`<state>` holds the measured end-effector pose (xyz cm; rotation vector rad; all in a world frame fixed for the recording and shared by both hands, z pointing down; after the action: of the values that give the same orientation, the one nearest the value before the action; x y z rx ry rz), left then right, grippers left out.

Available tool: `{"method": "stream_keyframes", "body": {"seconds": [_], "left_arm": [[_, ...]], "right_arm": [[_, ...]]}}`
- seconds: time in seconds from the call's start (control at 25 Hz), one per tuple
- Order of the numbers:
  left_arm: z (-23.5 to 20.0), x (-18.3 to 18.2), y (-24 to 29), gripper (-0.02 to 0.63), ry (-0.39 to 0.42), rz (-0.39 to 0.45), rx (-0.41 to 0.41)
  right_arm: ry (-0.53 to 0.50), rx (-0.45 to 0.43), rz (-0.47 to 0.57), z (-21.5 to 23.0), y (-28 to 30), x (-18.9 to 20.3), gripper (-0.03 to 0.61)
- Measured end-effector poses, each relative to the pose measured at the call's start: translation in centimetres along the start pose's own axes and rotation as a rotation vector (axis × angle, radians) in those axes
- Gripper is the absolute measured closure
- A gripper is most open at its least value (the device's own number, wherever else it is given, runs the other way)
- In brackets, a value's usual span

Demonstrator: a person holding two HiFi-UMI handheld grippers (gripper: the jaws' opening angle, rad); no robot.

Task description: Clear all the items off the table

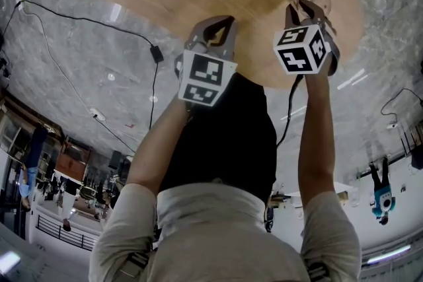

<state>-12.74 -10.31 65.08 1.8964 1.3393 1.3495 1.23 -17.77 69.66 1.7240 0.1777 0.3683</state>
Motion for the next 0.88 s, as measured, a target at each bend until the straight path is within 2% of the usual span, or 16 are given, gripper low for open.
{"method": "stream_keyframes", "body": {"seconds": [0.24, 0.4, 0.64, 0.88], "left_arm": [[-0.4, 0.1, 0.1, 0.594, -0.014, 0.002, 0.008], [-0.6, 0.3, 0.1, 0.594, -0.019, -0.002, 0.012], [-1.0, 0.7, 0.0, 0.594, -0.028, -0.012, 0.015], [-1.3, 1.1, 0.1, 0.594, -0.027, -0.014, 0.023]], "right_arm": [[-0.079, 0.052, -0.064, 0.2, 0.5, 0.1, 0.483], [-0.181, 0.080, -0.116, 0.4, 1.2, 0.2, 0.483], [-0.369, 0.054, -0.201, 0.1, 2.2, 0.5, 0.491], [-0.399, 0.027, -0.219, -0.2, 2.7, 0.3, 0.491]]}}
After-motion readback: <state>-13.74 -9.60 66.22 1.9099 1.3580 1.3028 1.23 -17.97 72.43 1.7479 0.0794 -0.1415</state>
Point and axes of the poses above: the fingertips, and each gripper's own axes: y forward along the fingers, z to its right, x out of its underside, the point moved 2 cm from there along -y, backward along the fingers, and after that the axes turned 11 degrees about -y, right-handed, at the moved point
